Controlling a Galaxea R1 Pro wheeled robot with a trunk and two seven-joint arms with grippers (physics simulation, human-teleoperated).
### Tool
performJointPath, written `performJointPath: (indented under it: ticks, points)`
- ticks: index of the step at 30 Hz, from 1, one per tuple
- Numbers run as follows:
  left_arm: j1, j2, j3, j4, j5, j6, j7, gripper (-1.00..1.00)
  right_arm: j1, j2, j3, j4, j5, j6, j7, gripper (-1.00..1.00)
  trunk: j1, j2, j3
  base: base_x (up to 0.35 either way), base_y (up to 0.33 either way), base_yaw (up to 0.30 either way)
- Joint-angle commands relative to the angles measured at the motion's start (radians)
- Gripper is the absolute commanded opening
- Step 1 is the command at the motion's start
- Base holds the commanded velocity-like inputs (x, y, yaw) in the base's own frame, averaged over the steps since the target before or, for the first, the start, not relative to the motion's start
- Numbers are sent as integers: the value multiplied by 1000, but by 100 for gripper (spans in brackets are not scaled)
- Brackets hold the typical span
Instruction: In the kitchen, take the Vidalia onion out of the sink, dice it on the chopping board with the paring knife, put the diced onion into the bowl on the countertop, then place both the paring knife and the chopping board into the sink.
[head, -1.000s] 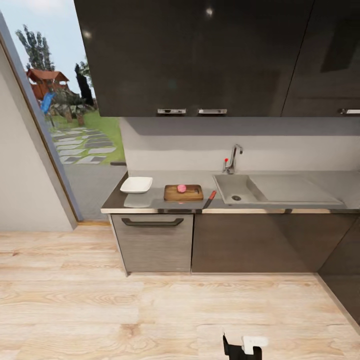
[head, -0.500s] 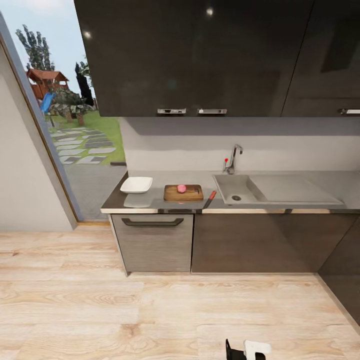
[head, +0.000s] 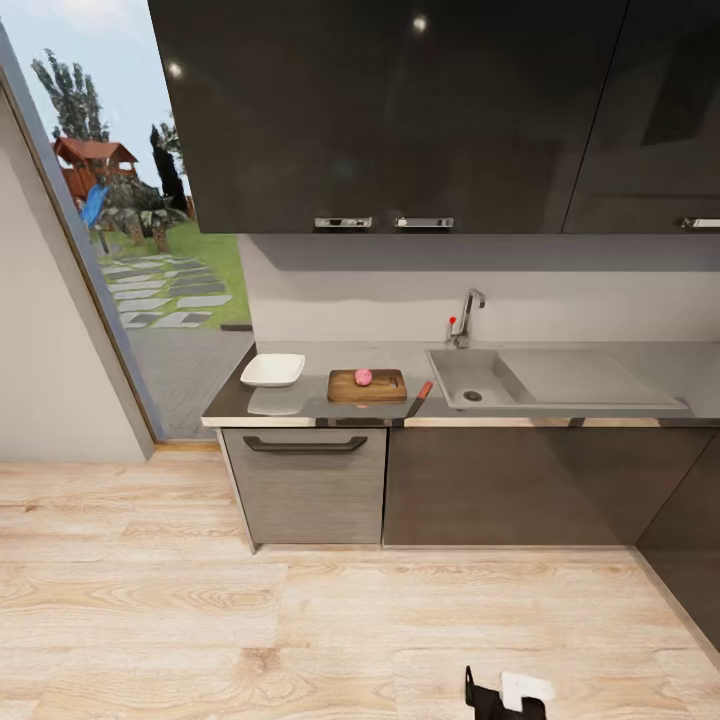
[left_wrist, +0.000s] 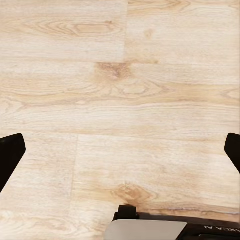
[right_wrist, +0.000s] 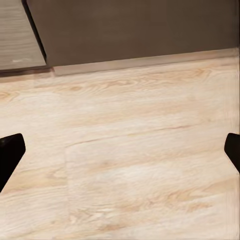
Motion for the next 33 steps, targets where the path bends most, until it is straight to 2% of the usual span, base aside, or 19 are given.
performJointPath:
  ticks: [1,9,10,15,21,25,33]
  points:
    - [-1,0,-9,1,10,-4,4,100,-1,0,-7,-5,9,0,-10,100,1,-2,-2,0,0,0]
    - [-1,1,-9,3,11,-3,3,100,-1,-4,-7,-50,10,41,-55,100,1,-2,-2,0,0,0]
    - [-1,1,-9,3,11,-3,3,100,-1,-4,-7,-298,10,188,-101,100,1,-2,-2,0,0,0]
    - [-1,0,-9,4,11,-3,3,100,-1,-5,-7,-454,10,350,-100,100,1,-2,-2,0,0,0]
    - [-1,1,-10,4,10,-4,3,100,0,-5,-6,-603,9,488,-100,100,1,-2,-2,0,0,0]
    - [-1,1,-10,4,10,-4,3,100,-1,-3,-2,-644,8,516,-99,100,1,-2,-2,0,0,0]
    - [-1,1,-10,4,10,-4,3,100,-1,1,1,-658,7,522,-94,100,1,-2,-2,0,-7,104]
